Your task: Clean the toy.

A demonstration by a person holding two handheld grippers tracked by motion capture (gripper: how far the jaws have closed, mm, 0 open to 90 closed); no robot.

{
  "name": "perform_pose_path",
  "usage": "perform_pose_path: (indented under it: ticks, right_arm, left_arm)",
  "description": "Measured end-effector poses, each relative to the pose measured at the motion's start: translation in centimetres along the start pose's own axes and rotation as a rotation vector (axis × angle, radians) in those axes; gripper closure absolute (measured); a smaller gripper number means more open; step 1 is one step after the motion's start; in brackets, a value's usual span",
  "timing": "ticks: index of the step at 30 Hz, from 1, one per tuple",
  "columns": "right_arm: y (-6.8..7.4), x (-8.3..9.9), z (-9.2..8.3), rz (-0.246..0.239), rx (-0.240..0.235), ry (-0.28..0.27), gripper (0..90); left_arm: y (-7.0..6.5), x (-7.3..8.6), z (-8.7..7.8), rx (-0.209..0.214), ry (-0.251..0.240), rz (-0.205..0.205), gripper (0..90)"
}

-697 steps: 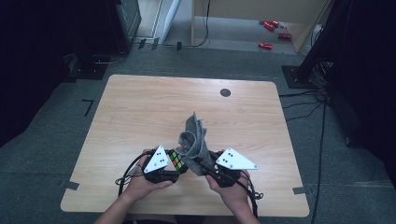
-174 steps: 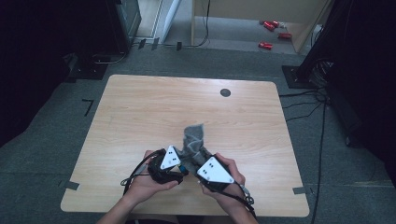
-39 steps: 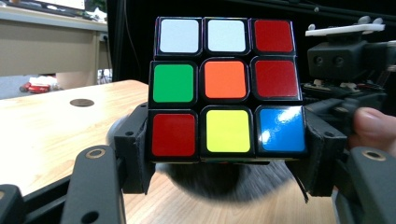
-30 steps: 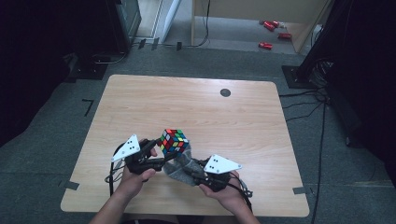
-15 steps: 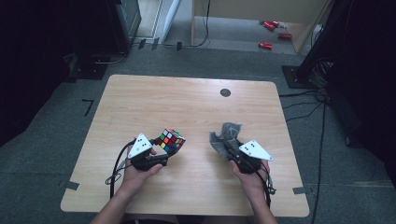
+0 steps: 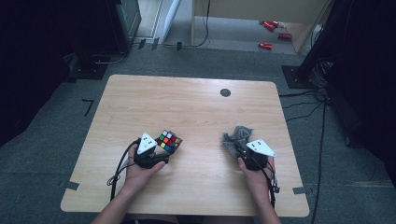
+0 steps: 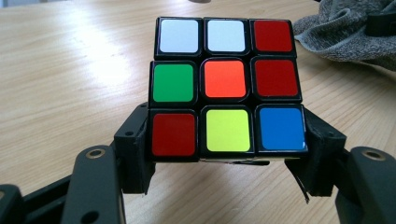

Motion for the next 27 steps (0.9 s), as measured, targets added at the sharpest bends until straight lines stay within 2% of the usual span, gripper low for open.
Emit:
perform_pose_path:
  ticks: [4,10,12,15,18,27]
  right_arm:
    - [-0.3,0.7,0.6,0.005,0.010,0.036,65.9]
    - [-0.2,1.3,1.0,-0.014,0.013,0.057,64.1]
    - [-0.2,1.4,1.1,-0.011,0.011,0.066,58.6]
    - [0.0,1.5,1.2,0.004,-0.010,0.080,44.6]
    - [0.3,1.2,1.1,0.006,-0.009,0.073,30.8]
    - [0.7,0.9,0.8,-0.001,-0.006,0.059,25.3]
  left_arm:
    - [-0.1,0.3,0.3,-0.005,0.026,-0.005,34.5]
    - [0.3,0.9,0.8,-0.020,0.068,-0.017,34.5]
    - [0.4,1.1,1.0,-0.028,0.086,-0.021,34.5]
    - [0.5,1.3,1.2,-0.033,0.110,-0.016,34.4]
    - [0.5,1.4,1.4,-0.027,0.127,-0.005,34.4]
    - [0.4,1.7,1.7,-0.041,0.152,0.029,32.7]
Point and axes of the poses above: each handheld gripper's, and its own axes: z roughly forward along the jaws, x roughly out of its underside, y roughly to its left, the point moved 7 cm from there along z, roughly forward along the jaws, and after that the axes turned 11 degrees about z, right-handed, at the moved point
